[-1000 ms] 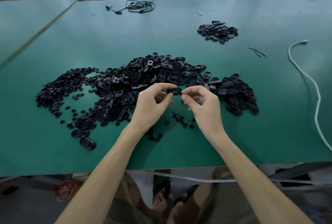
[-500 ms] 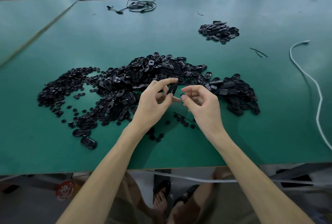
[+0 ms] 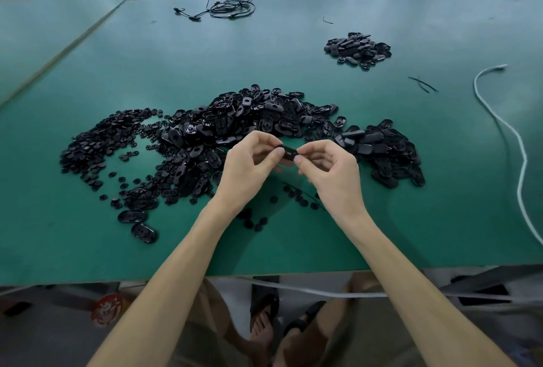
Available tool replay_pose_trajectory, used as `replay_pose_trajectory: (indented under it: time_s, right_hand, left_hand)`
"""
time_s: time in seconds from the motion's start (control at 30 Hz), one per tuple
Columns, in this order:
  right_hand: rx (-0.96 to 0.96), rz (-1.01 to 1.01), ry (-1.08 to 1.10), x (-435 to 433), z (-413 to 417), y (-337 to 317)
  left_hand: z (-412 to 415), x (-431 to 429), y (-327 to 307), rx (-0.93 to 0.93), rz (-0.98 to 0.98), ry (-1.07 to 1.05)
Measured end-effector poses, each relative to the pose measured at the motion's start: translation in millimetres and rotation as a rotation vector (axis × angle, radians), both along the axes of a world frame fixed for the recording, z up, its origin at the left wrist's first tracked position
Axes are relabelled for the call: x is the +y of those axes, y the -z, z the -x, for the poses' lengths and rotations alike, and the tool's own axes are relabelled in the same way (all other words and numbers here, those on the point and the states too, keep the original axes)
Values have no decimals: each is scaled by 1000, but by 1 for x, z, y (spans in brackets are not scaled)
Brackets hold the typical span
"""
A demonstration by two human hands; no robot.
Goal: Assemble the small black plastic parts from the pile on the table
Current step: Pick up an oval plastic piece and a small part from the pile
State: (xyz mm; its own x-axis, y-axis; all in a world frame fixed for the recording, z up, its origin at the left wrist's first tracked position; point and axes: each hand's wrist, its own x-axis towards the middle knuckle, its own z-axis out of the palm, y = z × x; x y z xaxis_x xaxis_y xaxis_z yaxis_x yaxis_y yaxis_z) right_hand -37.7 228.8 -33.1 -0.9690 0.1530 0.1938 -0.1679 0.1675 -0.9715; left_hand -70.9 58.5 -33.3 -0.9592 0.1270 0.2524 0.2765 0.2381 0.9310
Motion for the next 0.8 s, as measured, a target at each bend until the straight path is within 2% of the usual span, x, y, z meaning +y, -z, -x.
replay_pose_trajectory:
  time_s: [0.2,0.8]
  right_hand:
    - [-14,-32,40,1,0,0]
    - [-28,-70,39,2,1,3]
  left_hand:
    - [-1,-1,-2,-30,-27,80]
    - [1,-2,0,-34,-38,100]
